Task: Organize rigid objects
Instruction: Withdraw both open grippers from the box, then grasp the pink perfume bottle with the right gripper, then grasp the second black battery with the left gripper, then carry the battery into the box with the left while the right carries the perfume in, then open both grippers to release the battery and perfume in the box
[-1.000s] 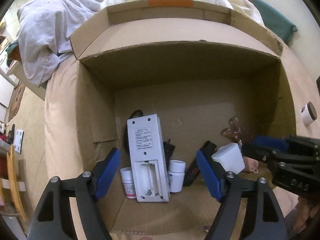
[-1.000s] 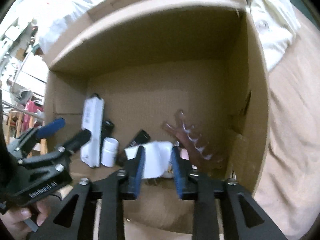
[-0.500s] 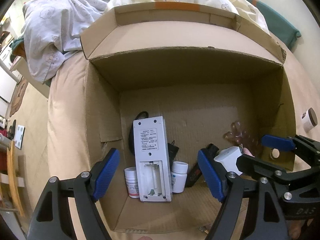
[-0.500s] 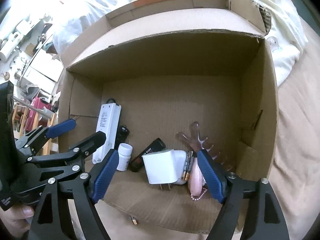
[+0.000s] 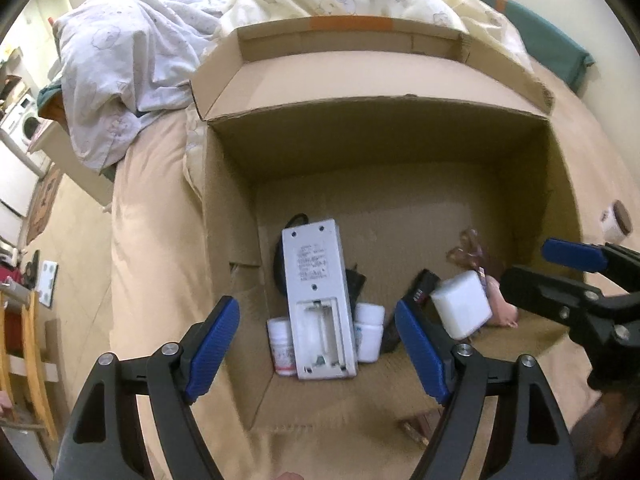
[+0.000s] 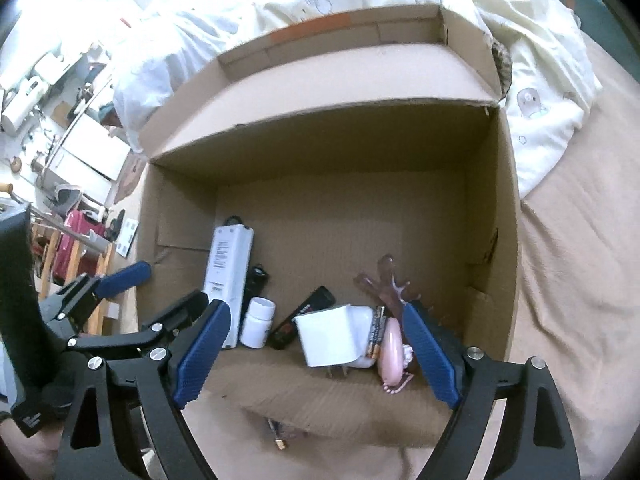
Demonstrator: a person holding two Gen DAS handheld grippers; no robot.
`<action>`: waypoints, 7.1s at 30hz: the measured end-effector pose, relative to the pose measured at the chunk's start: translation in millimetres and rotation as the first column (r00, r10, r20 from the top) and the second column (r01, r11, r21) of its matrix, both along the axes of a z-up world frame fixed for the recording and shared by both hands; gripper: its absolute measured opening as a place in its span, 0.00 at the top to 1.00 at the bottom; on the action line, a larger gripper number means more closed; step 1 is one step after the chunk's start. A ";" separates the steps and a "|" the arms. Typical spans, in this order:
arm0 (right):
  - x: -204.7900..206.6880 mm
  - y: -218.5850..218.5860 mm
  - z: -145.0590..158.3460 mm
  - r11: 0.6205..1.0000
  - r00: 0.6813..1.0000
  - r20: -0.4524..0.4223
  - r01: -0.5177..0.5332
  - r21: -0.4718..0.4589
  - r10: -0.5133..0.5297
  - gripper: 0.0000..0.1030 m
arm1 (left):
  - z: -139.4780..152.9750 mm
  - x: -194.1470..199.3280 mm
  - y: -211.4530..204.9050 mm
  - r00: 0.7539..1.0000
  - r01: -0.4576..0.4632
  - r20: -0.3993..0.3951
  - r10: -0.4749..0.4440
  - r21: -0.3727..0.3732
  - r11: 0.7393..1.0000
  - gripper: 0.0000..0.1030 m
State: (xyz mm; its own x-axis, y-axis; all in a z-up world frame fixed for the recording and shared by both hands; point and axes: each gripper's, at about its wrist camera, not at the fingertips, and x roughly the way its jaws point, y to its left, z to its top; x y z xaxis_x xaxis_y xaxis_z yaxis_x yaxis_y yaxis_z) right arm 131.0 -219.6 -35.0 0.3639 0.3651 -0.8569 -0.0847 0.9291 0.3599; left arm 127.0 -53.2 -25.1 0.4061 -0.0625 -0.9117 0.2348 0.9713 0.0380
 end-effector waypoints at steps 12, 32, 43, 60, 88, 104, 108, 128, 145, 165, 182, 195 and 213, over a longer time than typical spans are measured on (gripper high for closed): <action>-45.1 -0.3 18.7 1.000 0.999 0.047 0.023 -0.005 -0.023 0.10 | 20.7 -48.6 35.2 0.998 -0.054 -0.013 0.054 -0.029 0.998 0.24; -89.0 13.9 -17.2 1.000 0.998 -0.065 0.001 -0.019 -0.002 0.10 | -3.6 -73.8 38.9 0.990 -0.102 -0.101 0.097 -0.043 0.994 0.24; -73.9 17.0 -49.4 0.999 0.985 -0.172 0.021 0.033 -0.014 0.10 | -6.3 -69.3 51.6 0.979 -0.176 -0.111 0.170 -0.052 0.983 0.24; -61.5 69.0 -105.1 0.988 0.948 -0.299 -0.139 -0.070 0.112 0.63 | -11.5 -65.6 56.1 0.961 -0.218 -0.201 0.191 -0.122 0.968 0.24; -90.5 20.1 -67.4 0.994 0.981 -0.191 -0.005 -0.109 -0.016 0.74 | -100.8 -83.0 -25.9 0.911 -0.193 -0.369 0.185 0.016 0.981 0.34; -88.5 -14.1 -33.8 0.999 0.990 -0.138 0.003 -0.033 -0.007 0.75 | -109.8 -80.3 -51.6 0.916 -0.123 -0.375 0.141 0.072 0.990 0.91; -96.5 -18.2 -27.5 0.999 0.991 -0.133 -0.013 -0.031 0.008 0.75 | -108.2 -80.5 -41.8 0.919 -0.112 -0.373 0.129 0.068 0.991 0.91; -109.6 1.0 -27.2 0.995 0.988 -0.136 -0.081 -0.065 0.072 0.75 | -83.4 -102.4 31.2 0.934 -0.114 -0.323 0.152 0.132 0.985 0.91; -104.0 7.5 13.0 0.991 0.994 0.013 -0.114 0.070 0.113 0.75 | 32.0 -76.0 44.3 0.995 -0.085 -0.061 0.085 0.002 0.996 0.91; -23.3 -15.6 21.6 1.000 0.998 0.058 -0.017 0.023 0.016 0.75 | 18.8 4.8 -3.3 0.999 -0.027 -0.026 0.027 0.005 1.000 0.91; -0.2 -2.6 -27.3 0.997 0.997 -0.076 -0.004 -0.071 -0.002 0.75 | -38.4 18.6 -21.8 0.998 0.039 -0.046 -0.036 0.076 0.996 0.91; 5.0 1.6 -37.1 0.998 0.993 -0.114 0.005 -0.066 -0.012 0.75 | -50.3 19.0 -26.4 0.998 0.041 -0.051 -0.036 0.098 0.994 0.91; -5.4 -28.3 13.1 0.990 0.988 0.078 0.128 0.057 -0.132 0.00 | 3.9 2.2 -14.2 1.000 -0.013 -0.005 0.014 0.017 1.000 0.12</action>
State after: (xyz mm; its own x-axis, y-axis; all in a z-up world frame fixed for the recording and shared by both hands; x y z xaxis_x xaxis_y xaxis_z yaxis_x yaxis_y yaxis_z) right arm 125.6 -247.8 -21.9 0.4791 0.3532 -0.8036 0.0044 0.9145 0.4046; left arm 129.2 -67.5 -21.2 0.4025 -0.0414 -0.9145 0.2219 0.9736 0.0536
